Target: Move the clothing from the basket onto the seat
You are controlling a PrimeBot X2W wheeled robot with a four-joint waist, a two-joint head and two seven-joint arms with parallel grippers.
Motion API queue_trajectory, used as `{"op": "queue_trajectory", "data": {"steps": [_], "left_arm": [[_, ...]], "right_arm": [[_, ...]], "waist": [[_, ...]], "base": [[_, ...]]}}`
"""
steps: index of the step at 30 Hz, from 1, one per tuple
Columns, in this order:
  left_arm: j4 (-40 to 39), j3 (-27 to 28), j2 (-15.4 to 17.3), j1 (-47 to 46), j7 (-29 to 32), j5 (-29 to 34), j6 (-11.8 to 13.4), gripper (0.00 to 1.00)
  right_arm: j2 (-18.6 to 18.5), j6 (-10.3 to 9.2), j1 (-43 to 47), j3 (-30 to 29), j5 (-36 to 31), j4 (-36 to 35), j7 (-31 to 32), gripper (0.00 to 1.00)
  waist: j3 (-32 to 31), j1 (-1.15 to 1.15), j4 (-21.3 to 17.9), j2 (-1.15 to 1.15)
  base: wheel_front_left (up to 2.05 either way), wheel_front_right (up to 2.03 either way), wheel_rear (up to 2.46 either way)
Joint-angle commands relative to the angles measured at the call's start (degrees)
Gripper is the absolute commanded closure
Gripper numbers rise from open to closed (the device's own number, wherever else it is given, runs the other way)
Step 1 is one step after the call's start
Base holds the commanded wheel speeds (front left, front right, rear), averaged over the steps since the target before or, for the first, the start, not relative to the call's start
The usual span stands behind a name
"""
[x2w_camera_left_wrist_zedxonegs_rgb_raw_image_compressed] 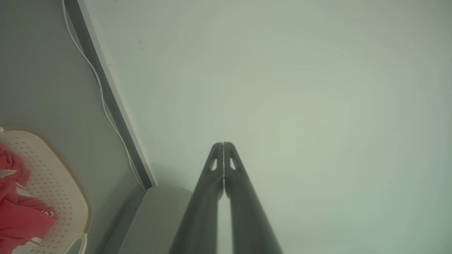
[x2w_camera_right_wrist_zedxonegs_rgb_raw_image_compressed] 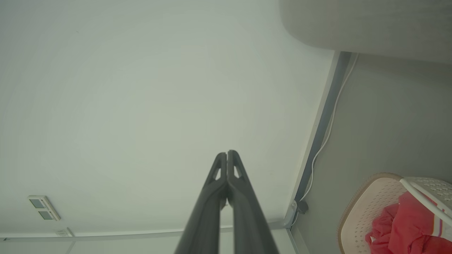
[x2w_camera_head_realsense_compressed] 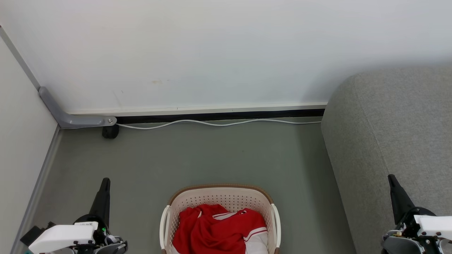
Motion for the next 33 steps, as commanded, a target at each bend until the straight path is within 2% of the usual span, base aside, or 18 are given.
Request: {"op": "queue_trajectory", "data": {"steps": [1,33], "left_arm": [[-1.6,1.8,0.6,-3.3,0.3,-0.2,-0.4,1.0],[-1.6,1.8,0.6,-3.3,0.3,-0.2,-0.4,1.0]], "right_arm": [[-0.8,0.24,-2.1,1.1,0.7,-1.8,0.4,1.0],[-0.8,0.24,-2.1,1.1,0.7,-1.8,0.4,1.0]], "waist": [[0.0,0.0,0.0,0.0],[0.0,0.0,0.0,0.0]], "base": [[0.0,0.0,0.0],[0.0,0.0,0.0]]}}
